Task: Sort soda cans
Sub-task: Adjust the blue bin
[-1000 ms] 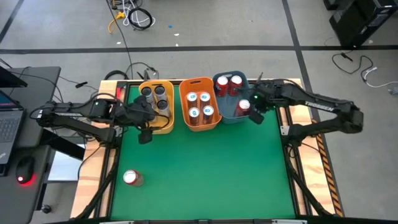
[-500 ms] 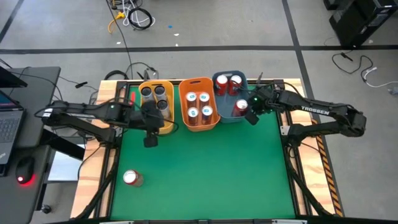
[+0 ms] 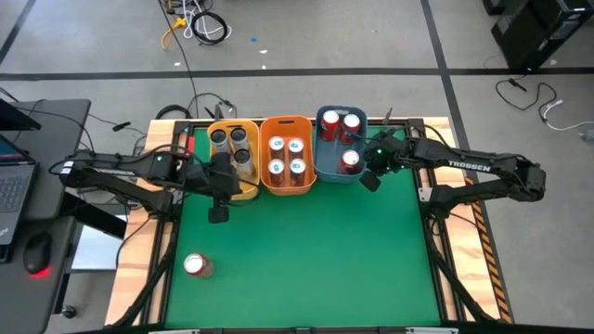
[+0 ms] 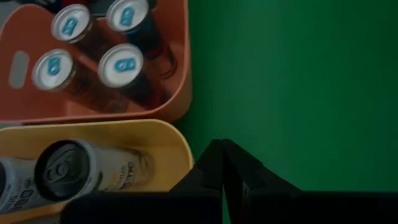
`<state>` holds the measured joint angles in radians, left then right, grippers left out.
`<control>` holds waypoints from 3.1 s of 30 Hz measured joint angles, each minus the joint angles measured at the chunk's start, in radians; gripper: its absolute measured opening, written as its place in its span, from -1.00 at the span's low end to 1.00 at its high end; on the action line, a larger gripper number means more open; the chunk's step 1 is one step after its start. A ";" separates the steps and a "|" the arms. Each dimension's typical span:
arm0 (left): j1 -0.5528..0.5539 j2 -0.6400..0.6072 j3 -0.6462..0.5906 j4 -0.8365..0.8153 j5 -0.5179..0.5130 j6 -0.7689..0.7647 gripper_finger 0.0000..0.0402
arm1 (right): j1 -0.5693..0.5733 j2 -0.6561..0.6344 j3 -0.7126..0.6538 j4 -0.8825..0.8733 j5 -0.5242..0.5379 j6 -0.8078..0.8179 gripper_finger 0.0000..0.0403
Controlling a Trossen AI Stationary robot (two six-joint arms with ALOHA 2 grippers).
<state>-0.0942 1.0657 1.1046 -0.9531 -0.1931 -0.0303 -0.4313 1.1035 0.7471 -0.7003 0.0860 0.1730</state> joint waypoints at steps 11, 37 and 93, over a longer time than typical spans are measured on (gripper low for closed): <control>-0.085 -0.007 0.000 0.021 -0.007 0.020 -1.00 | 0.078 -0.030 0.088 -0.102 0.095 0.016 -0.96; -0.150 -0.189 -0.211 0.149 0.013 -0.102 -1.00 | 0.307 0.308 0.155 0.304 0.161 -0.104 -0.36; -0.150 -0.187 -0.211 0.151 0.009 -0.109 -1.00 | 0.482 0.304 0.152 0.244 0.122 -0.310 -1.00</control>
<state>-0.2443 0.8791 0.8936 -0.8022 -0.1841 -0.1397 0.0508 1.4072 0.8993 -0.4564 0.2081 -0.1366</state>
